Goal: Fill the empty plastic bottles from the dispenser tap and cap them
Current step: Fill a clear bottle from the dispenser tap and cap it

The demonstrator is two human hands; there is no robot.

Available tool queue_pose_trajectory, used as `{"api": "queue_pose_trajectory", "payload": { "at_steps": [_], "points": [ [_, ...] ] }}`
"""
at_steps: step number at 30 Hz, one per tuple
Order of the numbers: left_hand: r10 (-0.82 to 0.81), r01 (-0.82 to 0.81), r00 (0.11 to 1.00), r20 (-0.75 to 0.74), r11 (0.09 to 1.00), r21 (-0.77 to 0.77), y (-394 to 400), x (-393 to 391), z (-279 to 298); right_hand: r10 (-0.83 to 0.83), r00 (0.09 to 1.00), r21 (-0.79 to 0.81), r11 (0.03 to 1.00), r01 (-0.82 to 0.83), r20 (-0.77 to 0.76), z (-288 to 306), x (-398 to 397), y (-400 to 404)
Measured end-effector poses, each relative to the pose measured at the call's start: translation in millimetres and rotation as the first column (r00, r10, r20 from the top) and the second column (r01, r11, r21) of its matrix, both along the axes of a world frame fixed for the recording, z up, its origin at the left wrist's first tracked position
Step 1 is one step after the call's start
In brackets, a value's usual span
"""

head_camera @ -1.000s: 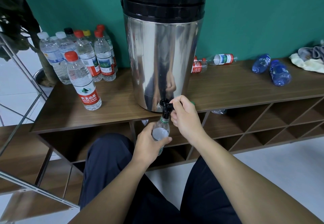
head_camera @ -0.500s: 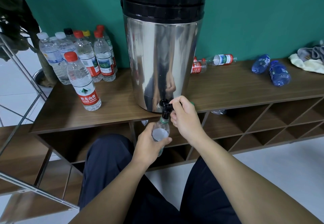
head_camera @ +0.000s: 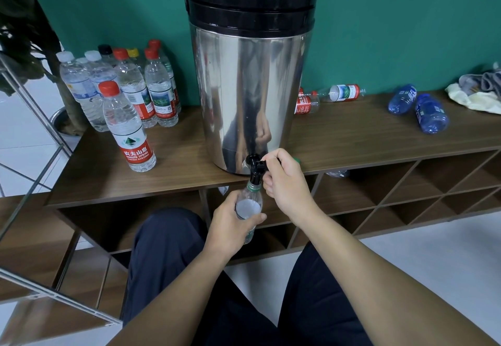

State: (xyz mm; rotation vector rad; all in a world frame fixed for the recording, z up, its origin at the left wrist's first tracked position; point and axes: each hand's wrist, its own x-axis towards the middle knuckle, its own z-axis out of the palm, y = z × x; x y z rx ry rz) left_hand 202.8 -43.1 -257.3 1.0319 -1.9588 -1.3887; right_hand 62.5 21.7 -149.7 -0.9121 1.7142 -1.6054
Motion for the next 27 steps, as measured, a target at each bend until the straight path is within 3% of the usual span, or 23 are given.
{"api": "queue_pose_trajectory", "payload": {
  "at_steps": [27],
  "points": [
    [-0.005,0.005,1.000,-0.023,1.000,0.006,-1.1,-0.5,-1.8,-0.005,1.000,0.009,1.000,0.005,-0.008,-0.8,-0.4,0.3]
  ]
}}
